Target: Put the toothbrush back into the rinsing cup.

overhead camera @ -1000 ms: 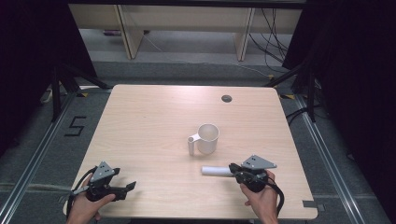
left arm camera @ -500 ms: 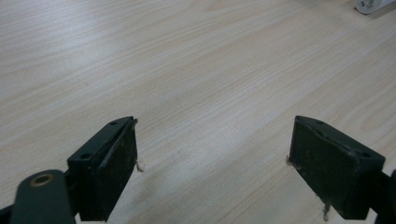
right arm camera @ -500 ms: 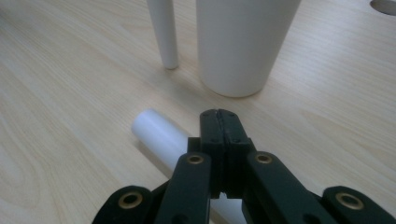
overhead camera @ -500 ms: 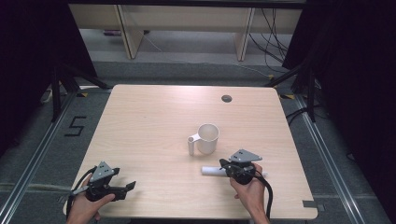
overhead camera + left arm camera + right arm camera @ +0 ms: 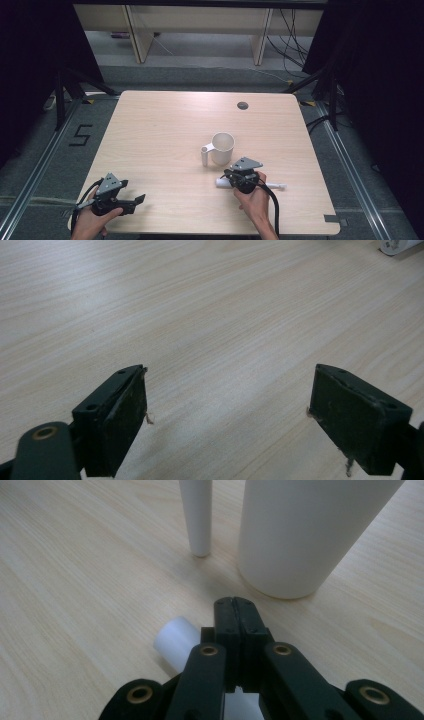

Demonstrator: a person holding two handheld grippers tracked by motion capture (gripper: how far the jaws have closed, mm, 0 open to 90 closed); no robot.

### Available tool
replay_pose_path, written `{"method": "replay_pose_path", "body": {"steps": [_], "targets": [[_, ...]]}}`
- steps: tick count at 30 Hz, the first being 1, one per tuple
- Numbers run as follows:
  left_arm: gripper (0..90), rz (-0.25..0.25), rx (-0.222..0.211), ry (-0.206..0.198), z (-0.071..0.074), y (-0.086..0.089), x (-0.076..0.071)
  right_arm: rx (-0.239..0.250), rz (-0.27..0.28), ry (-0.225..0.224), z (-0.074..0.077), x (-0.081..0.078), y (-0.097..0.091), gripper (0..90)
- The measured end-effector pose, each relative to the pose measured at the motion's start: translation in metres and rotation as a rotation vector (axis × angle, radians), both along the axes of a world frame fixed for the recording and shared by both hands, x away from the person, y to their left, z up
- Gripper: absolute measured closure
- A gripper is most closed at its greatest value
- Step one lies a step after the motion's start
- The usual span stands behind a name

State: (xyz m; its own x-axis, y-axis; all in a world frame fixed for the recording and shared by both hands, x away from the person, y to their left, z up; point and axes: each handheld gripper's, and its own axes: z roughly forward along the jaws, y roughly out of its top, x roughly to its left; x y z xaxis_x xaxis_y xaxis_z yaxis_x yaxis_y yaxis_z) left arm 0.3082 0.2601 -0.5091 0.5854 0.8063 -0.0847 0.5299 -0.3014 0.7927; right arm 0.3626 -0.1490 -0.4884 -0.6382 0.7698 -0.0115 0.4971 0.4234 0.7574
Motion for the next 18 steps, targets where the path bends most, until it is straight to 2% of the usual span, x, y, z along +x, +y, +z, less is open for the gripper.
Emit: {"method": "replay_pose_path", "body": {"steps": [1, 4, 6, 7, 10, 12, 16, 17, 18], "targets": [[14.8, -0.001, -0.001, -0.002, 0.0000, 0.0000, 0.0001, 0.008, -0.005, 0.015, -0.0002, -0.0001, 0.0014, 90.0], [14.8, 0.001, 0.002, 0.004, -0.0004, 0.0001, 0.0001, 0.000, -0.006, 0.014, -0.0033, 0.0011, 0.0041, 90.0], [14.8, -0.004, 0.009, 0.006, -0.0002, 0.0000, 0.0001, -0.016, 0.012, 0.007, -0.0034, 0.0028, 0.0038, 90.0], [14.8, -0.003, 0.005, 0.005, -0.0002, -0.0003, 0.0000, -0.006, -0.005, 0.028, -0.0041, 0.0019, 0.0056, 90.0], [14.8, 0.003, -0.002, 0.006, -0.0007, -0.0007, 0.0001, -0.005, -0.012, 0.045, -0.0042, 0.0015, 0.0061, 90.0], [14.8, 0.004, -0.004, 0.003, -0.0010, -0.0004, 0.0003, -0.011, 0.000, 0.026, -0.0055, 0.0031, 0.0058, 90.0], [14.8, 0.003, -0.004, 0.006, -0.0010, -0.0005, 0.0002, -0.017, 0.001, 0.028, -0.0068, 0.0032, 0.0064, 90.0], [14.8, -0.002, 0.005, 0.008, -0.0011, 0.0005, 0.0005, -0.003, -0.004, 0.058, -0.0075, 0.0016, 0.0077, 90.0], [14.8, -0.002, 0.005, 0.008, -0.0011, 0.0005, 0.0005, -0.003, -0.004, 0.058, -0.0075, 0.0016, 0.0077, 90.0]]}}
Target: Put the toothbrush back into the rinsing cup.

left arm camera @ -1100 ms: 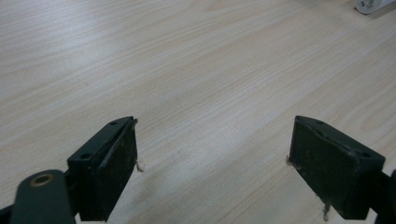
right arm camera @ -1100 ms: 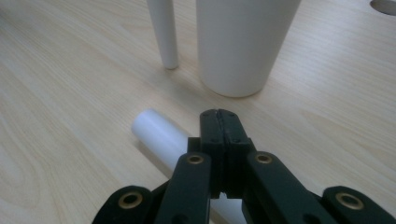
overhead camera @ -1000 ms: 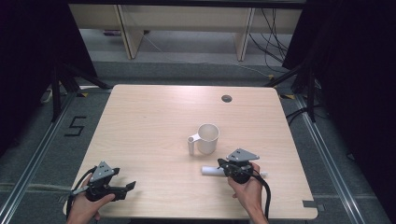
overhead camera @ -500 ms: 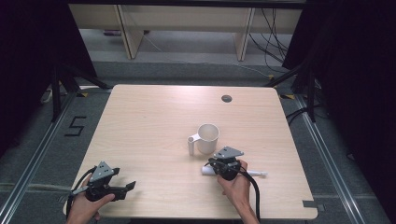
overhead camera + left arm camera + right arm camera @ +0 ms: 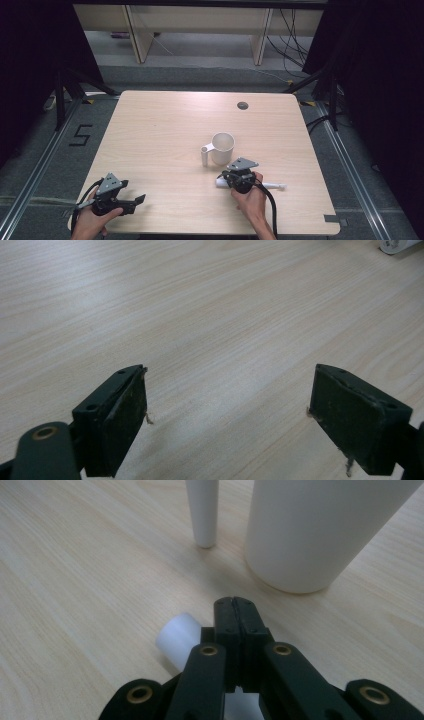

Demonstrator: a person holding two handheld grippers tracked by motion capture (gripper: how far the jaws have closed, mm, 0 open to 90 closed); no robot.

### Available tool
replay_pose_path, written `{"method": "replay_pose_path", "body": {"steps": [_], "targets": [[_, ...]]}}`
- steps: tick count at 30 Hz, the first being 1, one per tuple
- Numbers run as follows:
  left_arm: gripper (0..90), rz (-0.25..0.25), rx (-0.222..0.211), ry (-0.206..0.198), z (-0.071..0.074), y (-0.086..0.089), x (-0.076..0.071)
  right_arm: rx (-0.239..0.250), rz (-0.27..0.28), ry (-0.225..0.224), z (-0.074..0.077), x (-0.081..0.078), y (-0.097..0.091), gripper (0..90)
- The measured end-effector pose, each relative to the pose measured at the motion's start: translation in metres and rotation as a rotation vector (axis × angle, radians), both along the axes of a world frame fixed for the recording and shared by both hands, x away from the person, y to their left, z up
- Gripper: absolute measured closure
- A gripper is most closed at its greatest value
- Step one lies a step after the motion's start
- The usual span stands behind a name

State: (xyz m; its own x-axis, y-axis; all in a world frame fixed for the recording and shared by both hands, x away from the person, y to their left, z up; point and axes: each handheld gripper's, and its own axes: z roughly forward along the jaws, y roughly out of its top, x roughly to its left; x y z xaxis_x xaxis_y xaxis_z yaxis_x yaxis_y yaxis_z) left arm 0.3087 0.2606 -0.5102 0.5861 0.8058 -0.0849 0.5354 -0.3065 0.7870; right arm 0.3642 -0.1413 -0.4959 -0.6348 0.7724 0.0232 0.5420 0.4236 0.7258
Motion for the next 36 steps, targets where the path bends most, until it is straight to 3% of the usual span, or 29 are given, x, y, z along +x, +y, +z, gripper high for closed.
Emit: {"method": "replay_pose_path", "body": {"steps": [8, 15, 28, 31, 36], "targets": [[14.8, 0.011, -0.015, -0.010, 0.000, -0.001, 0.000, 0.005, 0.000, 0.030, -0.001, -0.003, 0.003, 90.0], [14.8, 0.006, -0.007, -0.005, 0.001, 0.000, 0.000, -0.016, 0.044, 0.012, -0.001, -0.005, 0.002, 90.0], [14.8, 0.006, -0.010, -0.008, 0.002, 0.000, -0.001, -0.020, 0.074, 0.058, -0.001, -0.021, 0.005, 90.0], [14.8, 0.010, -0.012, -0.007, 0.002, 0.000, -0.001, -0.040, 0.104, 0.033, -0.002, -0.023, 0.004, 90.0], [14.8, 0.005, -0.008, -0.006, 0.002, 0.001, -0.001, -0.054, 0.123, 0.057, -0.002, -0.027, 0.002, 89.7]]}}
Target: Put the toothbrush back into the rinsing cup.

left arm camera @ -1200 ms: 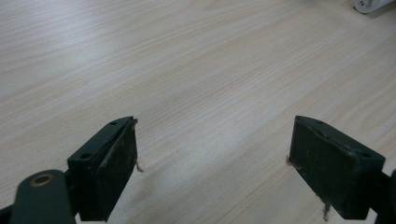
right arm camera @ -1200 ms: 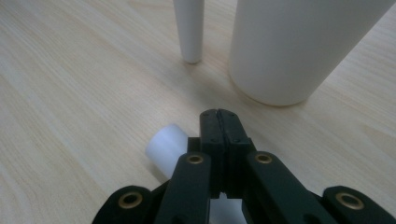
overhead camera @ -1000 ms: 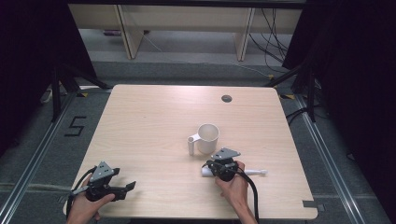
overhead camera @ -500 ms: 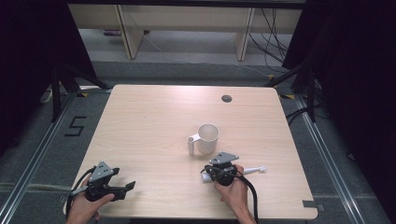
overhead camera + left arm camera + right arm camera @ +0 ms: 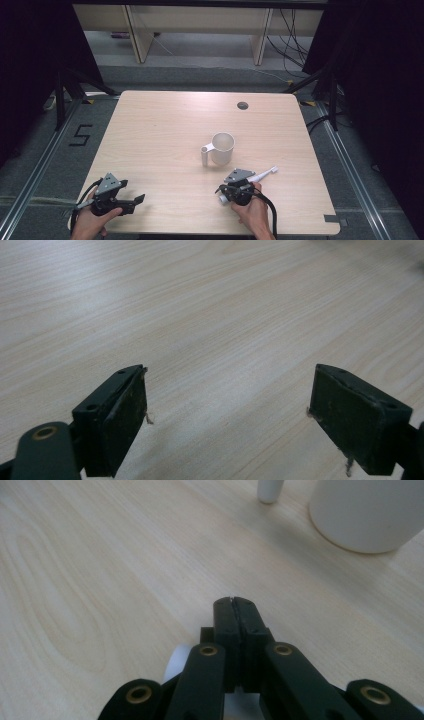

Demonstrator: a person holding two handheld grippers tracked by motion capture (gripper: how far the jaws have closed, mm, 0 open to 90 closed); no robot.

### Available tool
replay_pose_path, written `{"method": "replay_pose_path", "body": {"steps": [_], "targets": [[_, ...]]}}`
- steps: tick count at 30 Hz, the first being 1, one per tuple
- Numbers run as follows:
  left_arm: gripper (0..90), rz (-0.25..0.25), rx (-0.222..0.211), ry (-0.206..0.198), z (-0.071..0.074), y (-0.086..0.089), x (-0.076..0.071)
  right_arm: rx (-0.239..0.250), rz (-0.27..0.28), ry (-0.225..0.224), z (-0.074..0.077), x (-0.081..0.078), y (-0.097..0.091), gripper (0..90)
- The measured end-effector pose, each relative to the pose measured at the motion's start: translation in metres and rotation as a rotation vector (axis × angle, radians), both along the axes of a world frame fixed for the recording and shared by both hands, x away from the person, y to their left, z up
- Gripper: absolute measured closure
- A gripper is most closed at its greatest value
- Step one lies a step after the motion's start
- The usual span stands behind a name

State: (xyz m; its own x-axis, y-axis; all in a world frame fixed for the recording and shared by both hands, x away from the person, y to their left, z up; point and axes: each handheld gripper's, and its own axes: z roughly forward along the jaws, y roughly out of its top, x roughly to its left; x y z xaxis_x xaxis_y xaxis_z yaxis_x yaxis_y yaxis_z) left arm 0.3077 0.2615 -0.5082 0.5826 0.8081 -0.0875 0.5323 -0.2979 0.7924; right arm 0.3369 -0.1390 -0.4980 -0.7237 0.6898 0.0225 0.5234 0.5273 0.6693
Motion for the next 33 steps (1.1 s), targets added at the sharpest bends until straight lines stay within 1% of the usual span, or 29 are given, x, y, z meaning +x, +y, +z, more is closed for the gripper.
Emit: {"method": "replay_pose_path", "body": {"steps": [1, 2, 3, 4, 5, 6, 7, 8, 9, 11, 12, 13, 14, 15, 17, 18, 19, 20, 22, 23, 24, 26, 27, 28, 29, 31, 32, 33], "targets": [[14.9, -0.002, 0.002, 0.000, 0.000, 0.000, 0.000, -0.003, 0.033, -0.008, -0.002, 0.000, -0.001, 89.4], [14.8, -0.002, 0.002, 0.000, 0.000, 0.000, 0.000, -0.003, 0.033, -0.008, -0.002, 0.000, -0.001, 89.4], [14.8, 0.001, -0.002, -0.004, 0.000, 0.000, 0.000, -0.008, 0.028, 0.001, -0.002, -0.001, -0.001, 89.5], [14.8, 0.004, -0.002, 0.002, 0.000, 0.000, 0.000, 0.000, 0.014, 0.014, -0.002, -0.003, -0.001, 89.4], [14.8, 0.009, -0.009, -0.007, 0.000, -0.001, 0.000, -0.018, 0.024, 0.018, -0.001, -0.005, -0.002, 89.5], [14.8, 0.009, -0.009, -0.007, 0.000, -0.001, 0.000, -0.018, 0.024, 0.018, -0.001, -0.005, -0.002, 89.5], [14.8, 0.006, -0.003, -0.006, 0.000, 0.000, 0.000, -0.019, 0.033, -0.005, -0.002, -0.007, -0.004, 89.5], [14.8, 0.006, -0.003, -0.006, 0.000, 0.000, 0.000, -0.019, 0.033, -0.005, -0.002, -0.007, -0.004, 89.5], [14.8, 0.009, -0.007, -0.007, 0.000, -0.001, 0.000, -0.023, 0.034, 0.013, 0.000, -0.009, -0.007, 89.4], [14.8, 0.008, -0.006, -0.005, 0.000, -0.001, -0.001, -0.022, 0.036, 0.014, 0.000, -0.010, -0.009, 89.4], [14.8, 0.008, 0.002, 0.001, 0.001, -0.001, -0.001, -0.012, 0.029, 0.003, -0.001, -0.011, -0.011, 89.5], [14.8, 0.004, -0.001, -0.001, 0.000, 0.000, 0.000, -0.017, 0.008, 0.016, 0.000, -0.013, -0.013, 89.5], [14.8, 0.000, 0.006, 0.000, 0.000, 0.000, 0.000, -0.011, 0.004, 0.007, 0.000, -0.013, -0.016, 89.4], [14.8, 0.001, 0.007, 0.001, 0.001, 0.000, 0.000, -0.018, -0.005, 0.022, 0.001, -0.014, -0.018, 89.4], [14.8, 0.002, 0.000, -0.002, 0.000, -0.001, 0.000, -0.014, -0.006, 0.019, 0.002, -0.015, -0.024, 89.4], [14.8, 0.004, -0.001, -0.003, 0.000, -0.001, 0.000, -0.018, -0.017, 0.020, 0.003, -0.016, -0.025, 89.4], [14.8, 0.004, -0.001, -0.003, 0.000, -0.001, 0.000, -0.007, -0.017, 0.002, 0.001, -0.015, -0.026, 89.5], [14.8, 0.004, -0.001, -0.003, 0.000, -0.001, 0.000, -0.007, -0.017, 0.002, 0.001, -0.015, -0.026, 89.5], [14.8, 0.003, -0.002, -0.003, 0.000, -0.001, 0.000, -0.013, -0.019, 0.008, 0.003, -0.016, -0.030, 89.5], [14.8, 0.004, 0.001, -0.001, 0.000, -0.001, 0.000, -0.014, -0.028, 0.037, 0.005, -0.018, -0.030, 89.4], [14.8, 0.005, 0.002, -0.001, 0.000, -0.001, 0.000, -0.006, -0.031, 0.012, 0.003, -0.017, -0.031, 89.5], [14.8, 0.004, 0.003, 0.000, 0.000, -0.001, 0.000, -0.004, -0.037, 0.017, 0.004, -0.018, -0.034, 89.4], [14.8, 0.004, -0.001, -0.003, 0.000, -0.001, 0.000, -0.008, -0.046, 0.038, 0.005, -0.019, -0.034, 89.4], [14.8, 0.004, -0.002, -0.004, 0.000, -0.001, 0.000, -0.008, -0.035, 0.011, 0.005, -0.018, -0.036, 89.4], [14.8, 0.004, 0.002, -0.002, 0.000, -0.001, 0.000, -0.012, -0.023, 0.002, 0.005, -0.017, -0.037, 89.4], [14.8, 0.004, 0.003, -0.001, 0.000, -0.001, 0.000, -0.008, -0.038, 0.022, 0.006, -0.018, -0.038, 89.4], [14.8, 0.002, 0.000, -0.002, 0.000, -0.001, 0.000, -0.009, -0.034, 0.017, 0.006, -0.018, -0.040, 89.4], [14.8, 0.004, -0.002, -0.003, 0.000, -0.001, 0.000, 0.006, -0.055, 0.030, 0.006, -0.020, -0.039, 89.4]]}}
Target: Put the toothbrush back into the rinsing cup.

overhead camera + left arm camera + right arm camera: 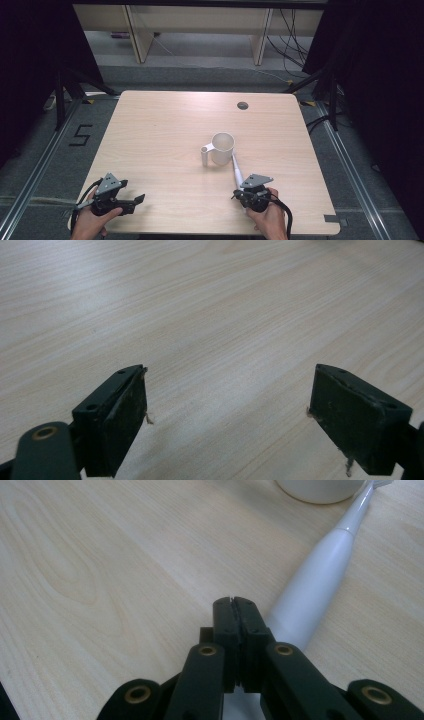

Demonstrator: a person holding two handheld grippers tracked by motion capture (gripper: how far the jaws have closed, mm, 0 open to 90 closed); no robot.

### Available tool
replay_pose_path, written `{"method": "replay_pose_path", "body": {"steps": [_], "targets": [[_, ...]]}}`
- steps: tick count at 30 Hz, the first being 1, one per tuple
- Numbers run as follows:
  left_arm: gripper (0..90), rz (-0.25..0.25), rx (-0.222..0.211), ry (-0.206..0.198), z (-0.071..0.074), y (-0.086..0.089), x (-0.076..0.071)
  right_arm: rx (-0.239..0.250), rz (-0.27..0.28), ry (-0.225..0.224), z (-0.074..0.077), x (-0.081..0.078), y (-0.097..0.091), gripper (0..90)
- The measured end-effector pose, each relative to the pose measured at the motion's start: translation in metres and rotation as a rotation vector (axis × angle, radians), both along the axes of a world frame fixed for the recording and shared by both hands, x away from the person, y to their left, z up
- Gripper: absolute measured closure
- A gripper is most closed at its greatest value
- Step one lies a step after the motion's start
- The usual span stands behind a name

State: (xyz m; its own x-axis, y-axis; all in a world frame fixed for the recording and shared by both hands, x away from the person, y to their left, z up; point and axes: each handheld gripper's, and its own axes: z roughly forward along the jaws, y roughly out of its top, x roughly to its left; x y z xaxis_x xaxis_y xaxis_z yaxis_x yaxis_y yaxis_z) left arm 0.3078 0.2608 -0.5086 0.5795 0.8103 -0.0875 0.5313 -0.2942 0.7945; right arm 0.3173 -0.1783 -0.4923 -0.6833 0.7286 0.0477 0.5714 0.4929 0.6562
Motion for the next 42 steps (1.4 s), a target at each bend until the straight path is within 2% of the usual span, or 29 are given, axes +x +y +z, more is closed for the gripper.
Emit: {"method": "replay_pose_path", "body": {"steps": [1, 2, 4, 8, 11, 12, 15, 16, 17, 18, 19, 20, 21, 22, 23, 24, 34, 37, 39, 42], "targets": [[14.8, 0.001, 0.005, 0.002, 0.000, 0.000, 0.000, -0.010, 0.015, -0.030, -0.001, 0.001, -0.002, 89.4], [14.8, 0.000, 0.004, 0.002, 0.000, 0.000, 0.000, -0.017, 0.004, -0.002, 0.000, 0.000, -0.004, 89.4], [14.8, -0.003, 0.005, 0.001, 0.000, 0.000, 0.000, -0.019, 0.000, 0.002, 0.001, -0.001, -0.006, 89.4], [14.8, 0.000, 0.004, 0.002, 0.000, 0.000, 0.000, -0.020, -0.019, 0.001, 0.001, -0.003, -0.015, 89.4], [14.8, 0.001, 0.005, 0.002, 0.000, 0.000, 0.000, -0.026, -0.011, -0.001, 0.001, -0.003, -0.021, 89.4], [14.8, 0.001, 0.004, 0.002, 0.000, 0.000, 0.000, -0.014, -0.040, -0.001, 0.002, -0.004, -0.026, 89.4], [14.8, 0.000, 0.002, -0.001, 0.000, 0.000, 0.000, -0.020, -0.036, -0.001, 0.002, -0.004, -0.033, 89.4], [14.8, -0.001, 0.003, 0.000, 0.000, 0.000, 0.000, 0.011, -0.064, 0.001, 0.002, -0.005, -0.034, 89.4], [14.8, 0.000, 0.003, 0.000, 0.000, 0.000, 0.000, -0.009, -0.056, 0.005, 0.004, -0.005, -0.037, 89.4], [14.8, -0.004, 0.007, 0.002, 0.000, 0.000, 0.000, 0.013, -0.073, -0.006, 0.002, -0.005, -0.038, 89.4], [14.8, 0.000, 0.003, 0.000, 0.000, 0.000, 0.000, -0.001, -0.069, 0.013, 0.005, -0.006, -0.041, 89.4], [14.8, 0.000, 0.003, 0.001, 0.000, 0.000, 0.000, 0.010, -0.090, 0.017, 0.004, -0.007, -0.042, 89.4], [14.8, 0.000, 0.003, 0.001, 0.000, 0.000, 0.000, 0.005, -0.081, 0.021, 0.005, -0.006, -0.044, 89.4], [14.8, -0.001, 0.003, 0.001, 0.000, 0.000, 0.000, 0.013, -0.088, -0.012, 0.002, -0.005, -0.047, 89.4], [14.8, -0.001, 0.003, 0.001, 0.000, 0.000, 0.000, 0.013, -0.088, -0.012, 0.002, -0.005, -0.047, 89.4], [14.8, 0.000, 0.002, 0.000, 0.000, 0.000, 0.000, -0.003, -0.089, 0.013, 0.004, -0.005, -0.051, 89.3], [14.8, -0.001, 0.003, 0.001, 0.000, 0.000, 0.000, 0.004, -0.112, 0.000, 0.005, -0.004, -0.062, 89.4], [14.8, -0.004, 0.008, 0.002, 0.000, 0.000, 0.000, 0.010, -0.122, 0.008, 0.008, -0.005, -0.062, 89.2], [14.8, 0.000, 0.003, 0.001, -0.001, 0.000, 0.000, 0.007, -0.115, -0.011, 0.009, -0.004, -0.063, 89.0], [14.8, 0.004, 0.003, 0.002, -0.001, -0.001, 0.000, 0.009, -0.126, -0.013, 0.014, -0.003, -0.063, 88.5]]}}
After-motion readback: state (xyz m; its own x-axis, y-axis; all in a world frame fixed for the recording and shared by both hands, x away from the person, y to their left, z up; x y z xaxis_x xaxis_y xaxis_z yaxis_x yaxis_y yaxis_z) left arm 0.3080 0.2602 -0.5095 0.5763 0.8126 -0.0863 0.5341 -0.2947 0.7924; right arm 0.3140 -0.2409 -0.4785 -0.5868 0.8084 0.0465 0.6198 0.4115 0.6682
